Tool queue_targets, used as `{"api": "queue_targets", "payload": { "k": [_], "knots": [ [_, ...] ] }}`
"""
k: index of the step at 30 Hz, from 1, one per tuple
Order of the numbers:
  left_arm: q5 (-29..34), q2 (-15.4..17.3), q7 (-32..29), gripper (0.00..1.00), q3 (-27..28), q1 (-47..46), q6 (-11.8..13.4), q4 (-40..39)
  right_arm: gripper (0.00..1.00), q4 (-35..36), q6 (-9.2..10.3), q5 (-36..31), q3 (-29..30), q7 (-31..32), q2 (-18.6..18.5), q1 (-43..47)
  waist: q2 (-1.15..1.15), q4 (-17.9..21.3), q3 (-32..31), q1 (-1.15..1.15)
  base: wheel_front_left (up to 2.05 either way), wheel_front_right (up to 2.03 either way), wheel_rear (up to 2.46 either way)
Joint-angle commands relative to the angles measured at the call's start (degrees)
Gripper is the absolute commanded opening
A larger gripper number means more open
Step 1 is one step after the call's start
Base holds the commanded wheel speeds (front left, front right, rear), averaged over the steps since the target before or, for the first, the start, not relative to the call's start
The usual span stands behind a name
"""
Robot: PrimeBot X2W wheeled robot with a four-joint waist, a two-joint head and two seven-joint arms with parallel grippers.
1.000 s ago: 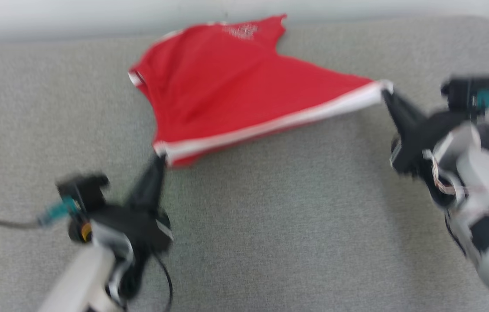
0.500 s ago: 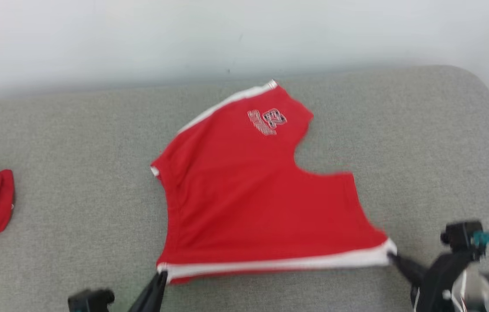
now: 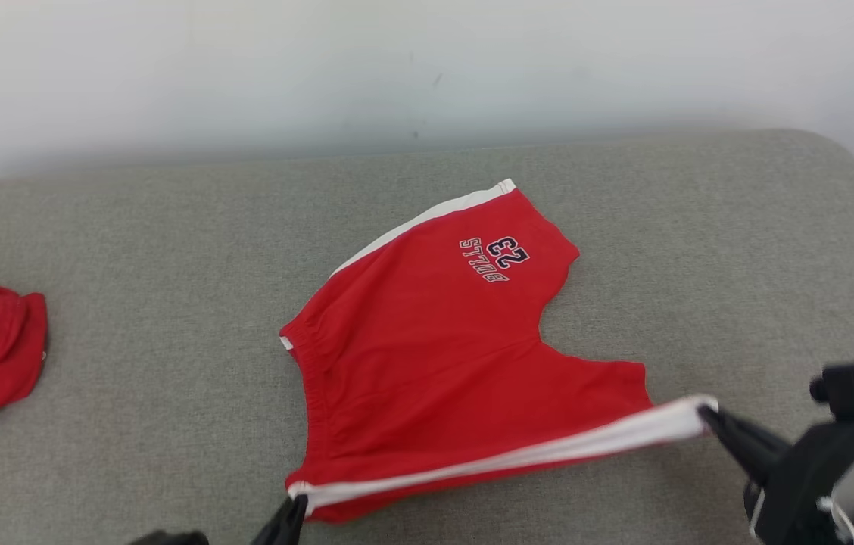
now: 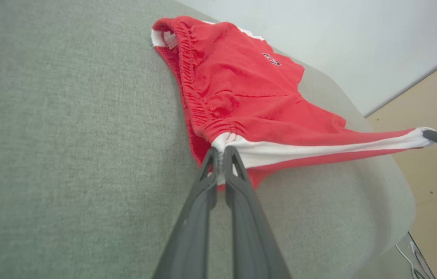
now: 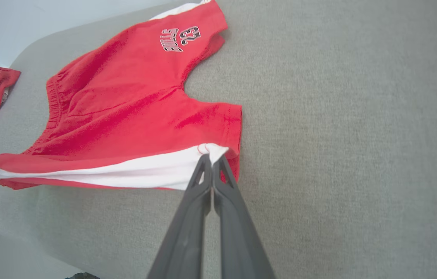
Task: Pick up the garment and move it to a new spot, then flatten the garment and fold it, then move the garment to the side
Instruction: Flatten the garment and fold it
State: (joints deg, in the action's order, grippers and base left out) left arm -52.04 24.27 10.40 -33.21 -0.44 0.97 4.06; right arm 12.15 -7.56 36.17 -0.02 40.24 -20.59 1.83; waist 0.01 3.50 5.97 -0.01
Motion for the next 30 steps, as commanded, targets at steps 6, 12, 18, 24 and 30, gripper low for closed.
{"api": "queue_targets", "payload": {
  "k": [6,12,18,24,30],
  "knots": [
    [1.48,-2.7,-2.55,0.0,-0.19,-9.34,0.47,1.04,0.0,-6.6,0.14,-2.14,-5.22,-4.3,-1.68,-14.52,-0.01,-2.39,1.37,0.01,0.0,0.0,0.0],
    [2.29,-6.4,-5.41,0.0,-0.57,-19.36,1.54,6.39,0.0,-19.43,0.14,-1.76,-12.31,-9.8,-3.84,-27.79,-0.01,-5.2,3.74,0.01,0.0,0.0,0.0],
    [3.07,-9.81,-6.56,0.0,-0.22,-27.79,2.79,13.16,0.0,-32.01,0.14,-2.26,-16.82,-16.33,-3.98,-39.87,-0.01,-7.5,6.68,0.01,0.0,0.0,0.0],
    [4.32,-11.88,-6.47,0.0,-0.43,-33.72,3.22,18.14,0.0,-41.66,0.14,-4.41,-18.97,-21.89,-3.34,-48.34,-0.01,-8.95,9.17,0.01,0.0,0.0,0.0],
    [4.23,-14.41,-6.49,0.0,-0.15,-39.01,3.49,24.01,0.0,-51.02,0.14,-5.96,-22.11,-26.09,-2.3,-55.87,-0.01,-10.37,11.92,0.01,0.0,0.0,0.0]
  ]
}}
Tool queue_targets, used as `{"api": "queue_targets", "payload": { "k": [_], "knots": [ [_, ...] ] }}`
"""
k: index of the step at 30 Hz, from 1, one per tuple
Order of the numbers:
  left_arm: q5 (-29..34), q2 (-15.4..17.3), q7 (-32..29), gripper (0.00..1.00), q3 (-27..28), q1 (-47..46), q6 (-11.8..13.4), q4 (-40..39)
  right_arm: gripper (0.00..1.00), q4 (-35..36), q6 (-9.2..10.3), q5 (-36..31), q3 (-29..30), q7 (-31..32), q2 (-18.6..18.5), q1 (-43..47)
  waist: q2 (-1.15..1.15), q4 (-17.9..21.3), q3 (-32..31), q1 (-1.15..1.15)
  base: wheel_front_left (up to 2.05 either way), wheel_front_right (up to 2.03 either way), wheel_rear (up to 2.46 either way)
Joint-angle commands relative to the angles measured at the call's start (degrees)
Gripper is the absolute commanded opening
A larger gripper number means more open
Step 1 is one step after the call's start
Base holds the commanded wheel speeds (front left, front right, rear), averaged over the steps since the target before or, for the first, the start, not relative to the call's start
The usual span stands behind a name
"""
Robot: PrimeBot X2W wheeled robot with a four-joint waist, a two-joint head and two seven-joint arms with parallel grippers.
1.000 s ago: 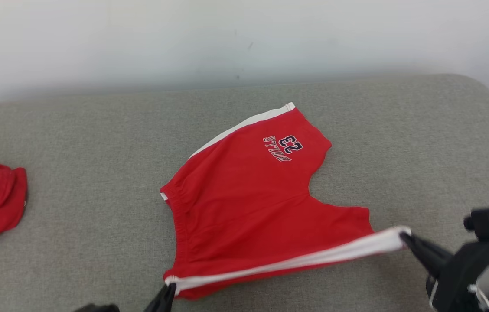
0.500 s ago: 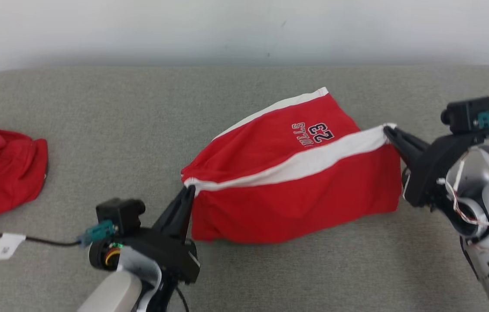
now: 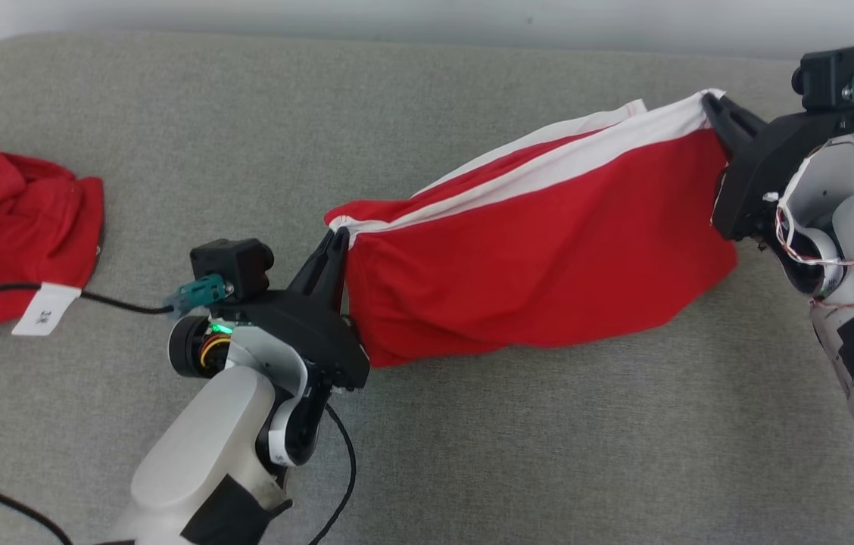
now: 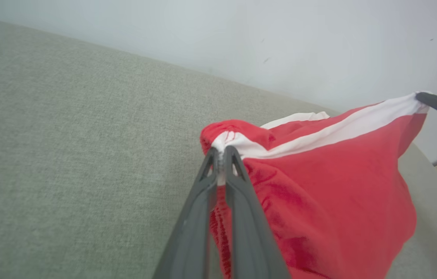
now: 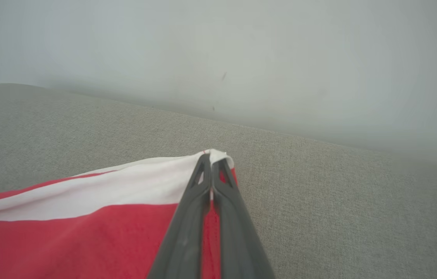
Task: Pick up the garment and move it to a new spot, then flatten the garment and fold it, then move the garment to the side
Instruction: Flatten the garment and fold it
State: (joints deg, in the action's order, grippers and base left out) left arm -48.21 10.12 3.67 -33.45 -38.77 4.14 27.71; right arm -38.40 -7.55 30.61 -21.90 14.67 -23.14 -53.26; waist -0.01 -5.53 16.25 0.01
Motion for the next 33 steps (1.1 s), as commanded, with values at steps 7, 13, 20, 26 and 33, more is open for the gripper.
{"api": "queue_targets", "payload": {
  "k": [7,13,20,26,33],
  "knots": [
    [0.27,-2.75,0.97,0.0,-0.17,-5.09,-0.58,6.02,0.0,-9.76,0.13,-1.71,-1.49,-6.49,0.85,-6.86,0.01,-3.06,3.78,-0.01,0.0,0.0,0.0],
    [0.39,-4.69,1.91,0.0,-1.08,-7.76,-1.91,9.7,0.0,-16.1,0.13,-2.5,-2.18,-9.97,1.66,-10.26,0.01,-4.54,4.54,-0.01,0.0,0.0,0.0],
    [-0.41,-6.29,3.05,0.45,-2.49,-9.92,-3.2,12.56,0.0,-22.11,0.13,-3.06,-2.86,-13.03,1.86,-13.34,0.01,-6.36,4.94,-0.01,0.0,0.0,0.0],
    [-0.86,-7.05,6.79,1.0,-3.48,-10.99,-3.82,13.93,1.0,-27.61,0.13,-3.75,-2.88,-16.25,1.53,-15.52,0.01,-7.76,5.0,-0.01,0.0,0.0,0.0],
    [2.65,-3.63,10.9,1.0,-2.69,-7.7,-3.08,11.4,1.0,-31.4,0.13,-1.15,-1.24,-13.5,3.19,-17.72,0.01,-7.83,3.39,-0.01,0.0,0.0,0.0]
  ]
}}
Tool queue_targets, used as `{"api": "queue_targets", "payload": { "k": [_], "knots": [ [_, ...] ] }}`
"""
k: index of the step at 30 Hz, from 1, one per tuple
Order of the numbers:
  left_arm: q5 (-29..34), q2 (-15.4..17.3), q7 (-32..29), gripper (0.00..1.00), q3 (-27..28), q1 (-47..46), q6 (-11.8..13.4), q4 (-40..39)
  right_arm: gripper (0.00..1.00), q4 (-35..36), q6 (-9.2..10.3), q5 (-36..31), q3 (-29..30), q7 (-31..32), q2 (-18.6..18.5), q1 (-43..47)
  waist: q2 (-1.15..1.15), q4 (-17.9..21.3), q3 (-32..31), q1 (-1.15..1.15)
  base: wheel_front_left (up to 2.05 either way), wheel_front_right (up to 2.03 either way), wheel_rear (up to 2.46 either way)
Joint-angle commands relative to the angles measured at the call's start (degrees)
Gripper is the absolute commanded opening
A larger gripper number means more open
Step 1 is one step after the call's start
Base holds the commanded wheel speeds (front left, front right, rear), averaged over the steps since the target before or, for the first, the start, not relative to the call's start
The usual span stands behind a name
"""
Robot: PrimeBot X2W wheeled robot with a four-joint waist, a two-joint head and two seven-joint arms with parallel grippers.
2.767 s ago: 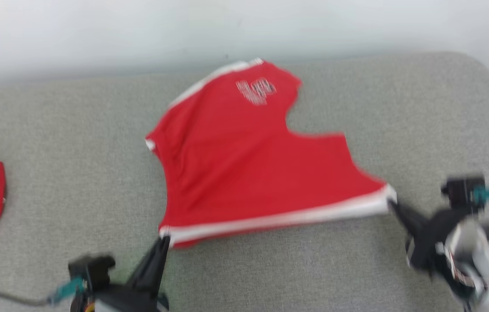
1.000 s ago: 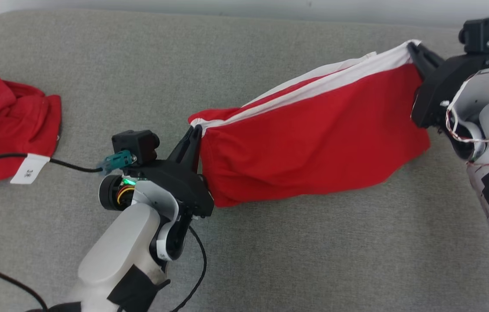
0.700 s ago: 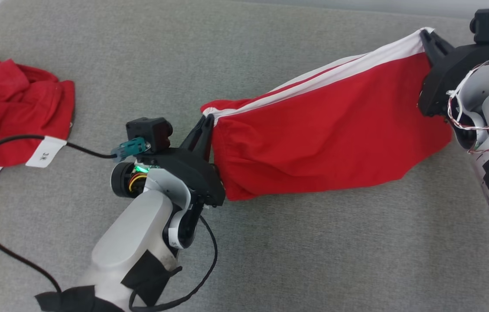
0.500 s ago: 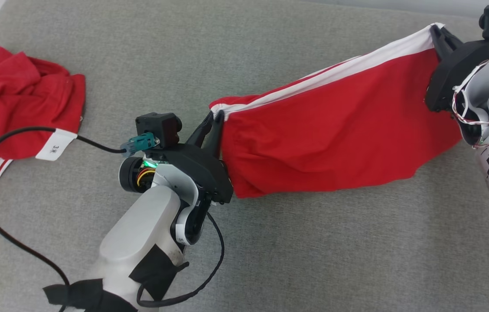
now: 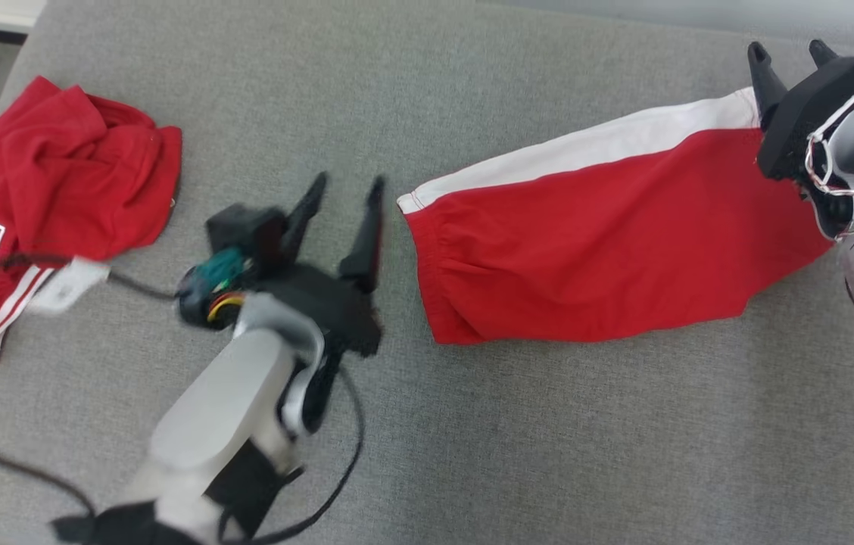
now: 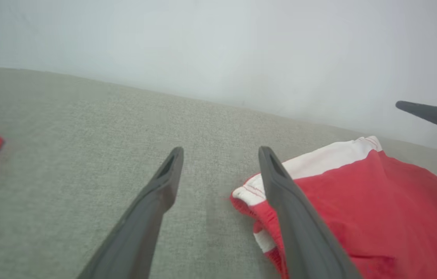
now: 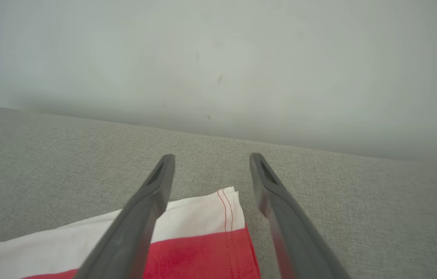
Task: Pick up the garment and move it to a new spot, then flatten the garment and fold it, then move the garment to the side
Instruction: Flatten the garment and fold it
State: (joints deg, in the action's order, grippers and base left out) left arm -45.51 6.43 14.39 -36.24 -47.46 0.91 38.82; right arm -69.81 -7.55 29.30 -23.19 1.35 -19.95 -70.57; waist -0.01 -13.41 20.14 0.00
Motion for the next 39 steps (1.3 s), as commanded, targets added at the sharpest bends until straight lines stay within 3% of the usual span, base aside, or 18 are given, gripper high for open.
{"api": "queue_targets", "payload": {
  "k": [1,10,16,23,31,32,33,34,37,39],
  "knots": [
    [1.38,1.03,0.49,1.0,0.19,1.81,0.39,-1.07,1.0,-0.57,0.13,0.51,0.16,0.89,0.12,-0.7,0.01,0.1,-0.83,0.0,0.0,0.0,0.0],
    [13.37,8.05,0.78,1.0,8.92,22.22,3.57,-24.7,1.0,-3.87,0.13,3.17,2.57,18.81,-1.71,1.57,0.01,0.14,-4.63,0.0,0.0,0.0,0.0],
    [18.17,7.64,0.8,1.0,12.25,34.17,2.64,-35.11,1.0,-4.23,0.13,3.08,6.52,24.01,-4.2,4.76,0.01,-1.75,-3.63,0.0,0.0,0.0,0.0],
    [20.32,4.72,0.81,1.0,14.23,39.12,0.57,-37.47,1.0,-4.16,0.13,0.77,12.93,25.7,-5.21,8.07,0.01,-5.2,-1.61,0.0,0.0,0.0,0.0],
    [21.84,2.86,0.81,1.0,16.19,39.76,-1.7,-36.22,1.0,-4.66,-0.07,-4.33,16.45,29.74,-0.95,10.39,0.01,-6.12,-2.2,0.0,0.0,0.0,0.0],
    [21.87,2.68,0.81,1.0,16.41,39.91,-1.98,-36.01,0.96,-4.66,-0.07,-4.94,16.8,30.41,-0.68,10.6,0.01,-6.09,-2.41,0.0,0.0,0.0,0.0],
    [21.97,2.5,0.81,1.0,16.63,40.08,-2.3,-35.81,0.8,-4.66,-0.07,-5.61,17.13,30.83,-0.55,10.66,0.01,-6.03,-2.56,0.0,0.0,0.0,0.0],
    [22.0,2.37,0.81,1.0,16.75,40.25,-2.59,-35.62,0.45,-4.67,-0.07,-6.42,17.49,30.93,-0.64,10.63,0.01,-5.98,-2.66,0.0,0.0,0.0,0.0],
    [22.56,2.01,0.81,1.0,16.9,40.62,-3.43,-35.14,0.0,-4.68,-0.01,-8.72,18.88,29.78,-1.51,10.56,0.01,-5.83,-2.94,0.0,0.0,0.0,0.0],
    [22.69,1.84,0.81,1.0,17.06,40.67,-3.79,-34.89,0.0,-4.59,0.0,-10.33,20.09,28.44,-1.93,10.51,0.01,-5.6,-3.12,0.0,0.0,0.0,0.0]
  ]
}}
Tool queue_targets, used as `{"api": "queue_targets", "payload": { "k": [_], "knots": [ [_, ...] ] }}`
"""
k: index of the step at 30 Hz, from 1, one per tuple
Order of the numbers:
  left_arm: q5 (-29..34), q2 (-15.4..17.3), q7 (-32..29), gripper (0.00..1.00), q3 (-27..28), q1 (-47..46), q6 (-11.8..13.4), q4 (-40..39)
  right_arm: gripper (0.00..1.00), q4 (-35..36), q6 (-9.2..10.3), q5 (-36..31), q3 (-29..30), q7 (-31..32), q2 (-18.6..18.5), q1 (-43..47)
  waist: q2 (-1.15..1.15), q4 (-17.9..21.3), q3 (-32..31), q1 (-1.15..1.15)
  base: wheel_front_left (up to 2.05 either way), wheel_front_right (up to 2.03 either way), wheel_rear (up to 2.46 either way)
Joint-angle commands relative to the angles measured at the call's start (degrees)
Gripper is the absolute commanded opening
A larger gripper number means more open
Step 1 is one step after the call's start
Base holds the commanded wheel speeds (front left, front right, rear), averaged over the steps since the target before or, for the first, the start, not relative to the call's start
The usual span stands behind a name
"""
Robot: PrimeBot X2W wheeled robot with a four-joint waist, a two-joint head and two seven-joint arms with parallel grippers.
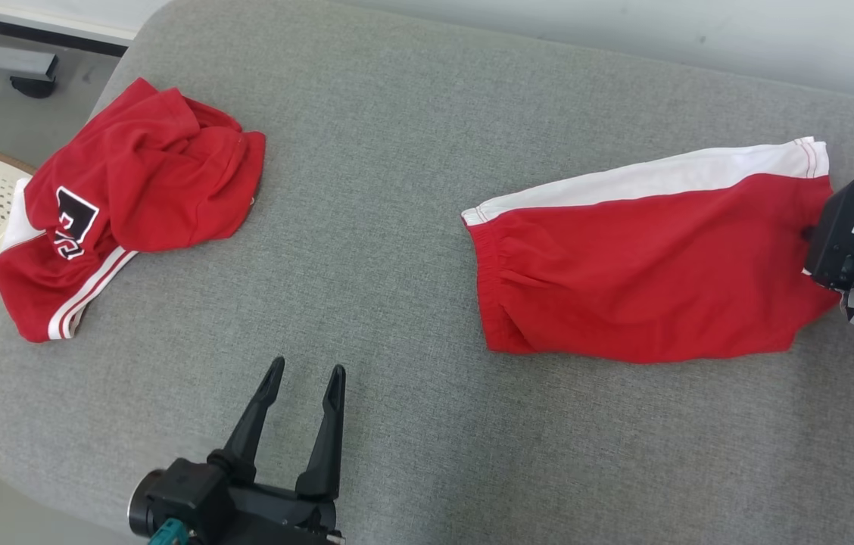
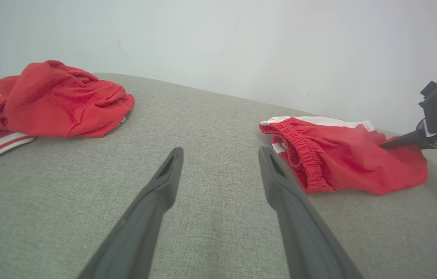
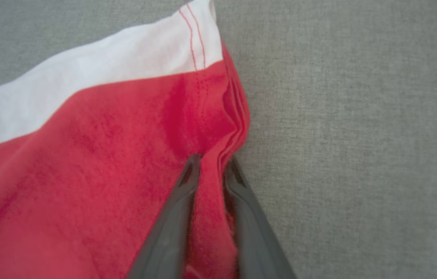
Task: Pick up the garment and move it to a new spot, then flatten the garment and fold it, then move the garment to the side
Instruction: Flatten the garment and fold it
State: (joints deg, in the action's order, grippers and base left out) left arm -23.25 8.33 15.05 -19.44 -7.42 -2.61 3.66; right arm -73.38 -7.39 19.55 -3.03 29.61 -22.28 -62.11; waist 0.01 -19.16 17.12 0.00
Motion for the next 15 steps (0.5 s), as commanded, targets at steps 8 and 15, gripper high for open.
{"api": "queue_targets", "payload": {
  "k": [8,15],
  "knots": [
    [0.93,-0.44,0.15,1.0,0.37,1.52,-0.48,1.16,0.0,-0.8,-0.03,-4.64,4.34,-4.35,0.45,2.29,-0.01,1.43,-1.85,0.0,0.0,0.0,0.0],
    [0.95,-0.11,0.15,1.0,0.64,1.99,0.0,1.93,0.0,-0.64,-0.03,-5.57,7.3,-8.82,1.79,5.28,-0.01,3.15,-4.74,0.0,0.0,0.0,0.0]
  ]
}}
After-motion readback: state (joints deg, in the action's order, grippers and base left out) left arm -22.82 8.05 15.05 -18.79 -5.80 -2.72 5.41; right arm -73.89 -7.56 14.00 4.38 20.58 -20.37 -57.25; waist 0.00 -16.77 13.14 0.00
